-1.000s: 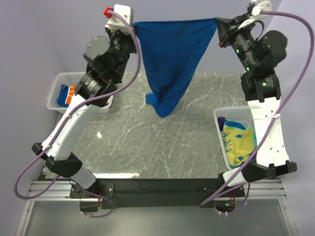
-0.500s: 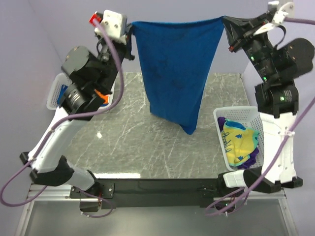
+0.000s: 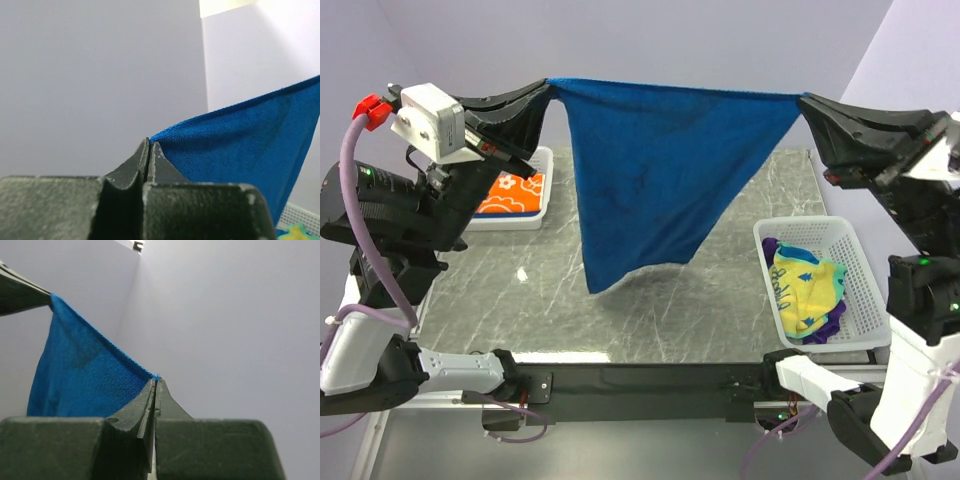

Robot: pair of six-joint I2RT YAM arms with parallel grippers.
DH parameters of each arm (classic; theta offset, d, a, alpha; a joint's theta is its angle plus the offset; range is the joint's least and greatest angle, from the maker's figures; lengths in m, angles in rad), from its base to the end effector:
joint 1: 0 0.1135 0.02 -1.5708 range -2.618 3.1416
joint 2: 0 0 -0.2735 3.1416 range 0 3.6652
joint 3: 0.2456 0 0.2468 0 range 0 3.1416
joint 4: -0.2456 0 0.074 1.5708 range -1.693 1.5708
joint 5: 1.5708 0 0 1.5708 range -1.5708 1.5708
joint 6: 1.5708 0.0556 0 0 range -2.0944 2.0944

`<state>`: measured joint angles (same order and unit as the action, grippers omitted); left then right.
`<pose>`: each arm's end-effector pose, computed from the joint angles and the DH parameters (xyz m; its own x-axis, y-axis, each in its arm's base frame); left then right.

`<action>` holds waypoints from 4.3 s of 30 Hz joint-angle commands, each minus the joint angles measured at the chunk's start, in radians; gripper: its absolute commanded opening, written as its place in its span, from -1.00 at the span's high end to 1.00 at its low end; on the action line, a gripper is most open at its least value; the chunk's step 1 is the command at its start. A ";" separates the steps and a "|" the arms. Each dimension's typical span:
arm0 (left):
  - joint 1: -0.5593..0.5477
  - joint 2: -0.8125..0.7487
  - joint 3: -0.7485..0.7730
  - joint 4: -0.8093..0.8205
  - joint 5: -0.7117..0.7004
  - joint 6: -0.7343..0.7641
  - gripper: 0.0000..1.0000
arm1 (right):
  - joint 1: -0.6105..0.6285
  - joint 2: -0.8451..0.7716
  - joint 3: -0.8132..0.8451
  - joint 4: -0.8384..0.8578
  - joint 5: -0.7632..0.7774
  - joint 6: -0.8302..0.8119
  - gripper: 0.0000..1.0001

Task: Fold and stack the towels
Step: Flatten out the crumpled towel, then fold the towel

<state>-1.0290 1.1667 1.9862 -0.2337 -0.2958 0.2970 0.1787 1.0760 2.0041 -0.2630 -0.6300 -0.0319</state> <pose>0.0850 -0.1099 0.6512 0.4758 -0.2477 -0.8439 0.5805 0.8093 0.0898 0.0721 0.0463 0.6552 0.6261 0.0869 -0.7749 -0.5801 0.7159 -0.3885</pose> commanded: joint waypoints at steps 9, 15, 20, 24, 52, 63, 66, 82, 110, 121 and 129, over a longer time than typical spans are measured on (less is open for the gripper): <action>-0.002 -0.071 -0.007 -0.009 0.162 -0.035 0.99 | -0.007 -0.059 -0.008 0.073 -0.043 0.081 1.00; -0.002 -0.033 -0.059 0.019 -0.004 0.014 0.99 | -0.005 -0.051 -0.100 0.136 0.033 0.096 1.00; 0.012 0.092 -0.099 0.069 -0.207 0.083 0.99 | -0.007 0.007 -0.197 0.150 0.113 0.070 1.00; 0.198 0.178 -0.154 0.068 -0.152 -0.040 0.99 | -0.005 0.100 -0.277 0.183 0.154 0.047 1.00; 0.512 0.665 -0.217 0.261 0.053 -0.157 0.99 | -0.005 0.590 -0.399 0.271 0.253 -0.088 1.00; 0.515 0.610 -0.455 0.237 0.098 -0.211 0.99 | -0.004 0.561 -0.599 0.193 0.308 -0.066 1.00; 0.515 0.584 -0.509 0.200 0.121 -0.219 0.99 | -0.005 0.535 -0.637 0.177 0.332 -0.066 1.00; 0.506 0.355 -0.728 0.039 0.317 -0.236 0.99 | -0.004 0.291 -0.881 0.136 0.332 0.023 1.00; 0.446 0.174 -0.886 -0.131 0.317 -0.407 0.99 | -0.002 0.076 -1.097 -0.016 0.389 0.205 1.00; 0.383 0.146 -1.012 -0.168 0.299 -0.513 0.99 | -0.004 0.029 -1.215 -0.082 0.348 0.339 1.00; 0.380 0.218 -1.078 -0.173 0.299 -0.628 0.99 | -0.004 0.062 -1.289 -0.073 0.332 0.417 1.00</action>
<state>-0.6460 1.3514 0.9348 -0.3935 0.0105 -0.2661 0.1787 1.1244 0.7376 -0.3443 -0.2996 0.3347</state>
